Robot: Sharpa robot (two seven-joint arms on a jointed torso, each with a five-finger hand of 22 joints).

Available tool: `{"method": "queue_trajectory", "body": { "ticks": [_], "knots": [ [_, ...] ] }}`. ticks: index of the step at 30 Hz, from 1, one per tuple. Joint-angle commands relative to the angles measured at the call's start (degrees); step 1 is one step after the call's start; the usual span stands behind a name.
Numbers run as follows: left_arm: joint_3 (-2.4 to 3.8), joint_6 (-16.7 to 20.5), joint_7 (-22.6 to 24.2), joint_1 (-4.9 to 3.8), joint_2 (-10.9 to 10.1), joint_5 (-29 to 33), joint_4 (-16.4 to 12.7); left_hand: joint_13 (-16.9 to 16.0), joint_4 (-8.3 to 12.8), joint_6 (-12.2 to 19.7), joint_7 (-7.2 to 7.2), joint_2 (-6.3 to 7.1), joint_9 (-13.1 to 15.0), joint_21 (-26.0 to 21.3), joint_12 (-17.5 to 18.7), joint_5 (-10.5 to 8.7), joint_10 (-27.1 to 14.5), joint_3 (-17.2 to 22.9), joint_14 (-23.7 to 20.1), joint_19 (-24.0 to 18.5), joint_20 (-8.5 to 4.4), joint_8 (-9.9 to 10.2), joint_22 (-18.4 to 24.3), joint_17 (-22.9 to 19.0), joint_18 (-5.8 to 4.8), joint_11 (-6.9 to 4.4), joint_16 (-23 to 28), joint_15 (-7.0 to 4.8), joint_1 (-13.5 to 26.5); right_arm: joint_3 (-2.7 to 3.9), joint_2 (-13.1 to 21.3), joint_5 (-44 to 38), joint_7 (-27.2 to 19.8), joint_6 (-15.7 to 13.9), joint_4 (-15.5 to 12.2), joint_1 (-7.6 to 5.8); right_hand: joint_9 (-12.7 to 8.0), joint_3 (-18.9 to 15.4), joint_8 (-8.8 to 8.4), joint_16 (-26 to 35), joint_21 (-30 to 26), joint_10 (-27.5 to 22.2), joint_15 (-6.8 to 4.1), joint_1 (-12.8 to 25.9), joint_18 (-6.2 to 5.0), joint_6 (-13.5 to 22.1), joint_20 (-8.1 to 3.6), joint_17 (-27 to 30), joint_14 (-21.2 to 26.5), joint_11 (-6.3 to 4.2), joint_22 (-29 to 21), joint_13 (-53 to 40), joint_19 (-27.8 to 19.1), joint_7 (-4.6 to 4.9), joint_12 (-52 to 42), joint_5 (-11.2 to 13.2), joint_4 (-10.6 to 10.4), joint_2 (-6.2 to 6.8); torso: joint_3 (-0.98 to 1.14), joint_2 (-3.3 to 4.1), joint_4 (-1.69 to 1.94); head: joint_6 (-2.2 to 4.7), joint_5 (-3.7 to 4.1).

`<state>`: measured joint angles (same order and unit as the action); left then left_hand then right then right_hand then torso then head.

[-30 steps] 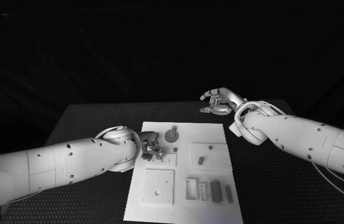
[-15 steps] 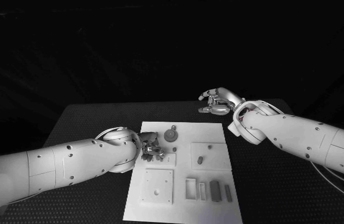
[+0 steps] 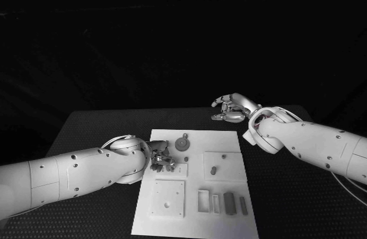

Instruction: Assemble the parts on the task board

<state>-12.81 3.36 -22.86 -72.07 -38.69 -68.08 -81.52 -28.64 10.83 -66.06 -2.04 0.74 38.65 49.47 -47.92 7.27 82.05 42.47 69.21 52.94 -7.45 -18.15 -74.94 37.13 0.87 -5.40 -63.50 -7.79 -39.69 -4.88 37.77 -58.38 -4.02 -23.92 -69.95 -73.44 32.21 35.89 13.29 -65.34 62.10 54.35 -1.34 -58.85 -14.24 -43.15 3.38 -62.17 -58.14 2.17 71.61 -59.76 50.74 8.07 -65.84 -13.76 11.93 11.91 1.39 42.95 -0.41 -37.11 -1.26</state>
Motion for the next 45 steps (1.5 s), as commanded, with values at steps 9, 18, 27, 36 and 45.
{"method": "queue_trajectory", "body": {
  "ticks": [9, 18, 27, 36, 45],
  "knots": [
    [0.02, -0.68, 0.20, 0.01, 0.06, -0.34, -0.06, 0.29, -0.53, -4.03, 1.41, 1.76, 0.06, 0.27, -0.39, -0.66, -0.65, 0.09, -0.63, -0.45, -5.83, 0.44, -0.91, -0.33, 0.12, -0.18, -0.31, -0.08, -0.15, 0.03, 0.02, -0.59, -0.10, 0.74, -0.14, 0.00, -0.16, -0.37, -0.11, -0.07, -0.41, -8.24, -0.04, 0.11, -0.75, -3.08, 0.15, 0.12, 0.60, 2.42, 0.10, 0.14, -0.43, 2.72, -0.23, -0.34, -0.01, -0.46, -0.02, 0.00, 0.00, 0.10, 0.12],
    [0.02, -0.61, 0.38, 0.01, 0.05, -0.34, -0.03, 0.51, -0.43, -3.80, 1.35, 2.85, 0.08, 0.35, -0.46, -0.82, -0.79, 0.32, -0.78, -0.48, -5.87, 0.61, -0.90, -0.63, 0.18, -0.13, -0.40, -0.12, -0.76, 0.03, 0.06, -0.59, -0.10, 0.77, -0.28, 0.00, -0.19, -0.40, -0.11, -0.08, -0.42, -8.28, -0.03, 0.16, -0.76, -3.08, 0.17, 0.14, 0.62, 2.43, 0.11, 0.19, -0.44, 2.73, -0.26, -0.33, -0.05, -0.48, -0.01, -0.01, 0.00, 0.08, 0.10],
    [0.02, 0.80, 1.21, 0.01, -0.05, -0.29, -0.19, 1.02, 2.01, -3.77, 1.26, 0.62, 0.30, 0.67, -0.85, -0.33, -0.90, 1.38, -0.94, -0.53, -5.80, 0.71, -0.87, -1.32, 0.16, -0.04, -0.89, -0.07, -6.38, 0.03, 0.05, -0.59, -0.12, 0.84, -0.25, 0.01, -0.22, -0.43, -0.10, -0.10, -0.44, -8.30, -0.03, 0.23, -0.76, -3.09, 0.19, 0.16, 0.64, 2.44, 0.12, 0.23, -0.44, 2.73, -0.30, -0.34, -0.10, -0.51, 0.00, -0.02, 0.00, 0.01, 0.07],
    [0.04, 4.72, 2.22, 0.01, -0.57, -0.77, -0.57, 1.13, 1.89, -4.16, 1.41, 0.07, 0.42, 0.75, -1.27, 0.78, -0.64, 0.59, -0.63, -0.47, -5.76, 0.59, -0.81, -1.52, 0.10, -0.20, -1.37, -0.06, -6.23, 0.03, 0.15, -0.59, -0.10, 0.86, -0.24, 0.01, -0.24, -0.45, -0.09, -0.13, -0.45, -8.31, -0.02, 0.28, -0.75, -3.10, 0.20, 0.18, 0.65, 2.44, 0.13, 0.27, -0.44, 2.73, -0.33, -0.37, -0.15, -0.54, -0.03, -0.02, -0.01, 0.09, 0.12],
    [0.06, 5.25, 2.31, 0.01, -0.73, -0.78, -0.53, 1.13, 1.90, -4.30, 1.48, 0.34, 0.44, 0.85, -1.51, 0.86, -0.56, 0.31, -0.50, -0.33, -5.80, 0.55, -0.81, -1.58, 0.11, -0.27, -1.60, -0.15, -6.09, 0.03, 0.16, -0.59, -0.08, 0.98, -0.23, 0.03, -0.26, -0.46, -0.09, -0.14, -0.45, -8.32, -0.02, 0.29, -0.75, -3.09, 0.20, 0.19, 0.66, 2.44, 0.14, 0.30, -0.44, 2.73, -0.36, -0.41, -0.17, -0.54, -0.05, 0.00, 0.04, 0.17, 0.24]
  ]
}}
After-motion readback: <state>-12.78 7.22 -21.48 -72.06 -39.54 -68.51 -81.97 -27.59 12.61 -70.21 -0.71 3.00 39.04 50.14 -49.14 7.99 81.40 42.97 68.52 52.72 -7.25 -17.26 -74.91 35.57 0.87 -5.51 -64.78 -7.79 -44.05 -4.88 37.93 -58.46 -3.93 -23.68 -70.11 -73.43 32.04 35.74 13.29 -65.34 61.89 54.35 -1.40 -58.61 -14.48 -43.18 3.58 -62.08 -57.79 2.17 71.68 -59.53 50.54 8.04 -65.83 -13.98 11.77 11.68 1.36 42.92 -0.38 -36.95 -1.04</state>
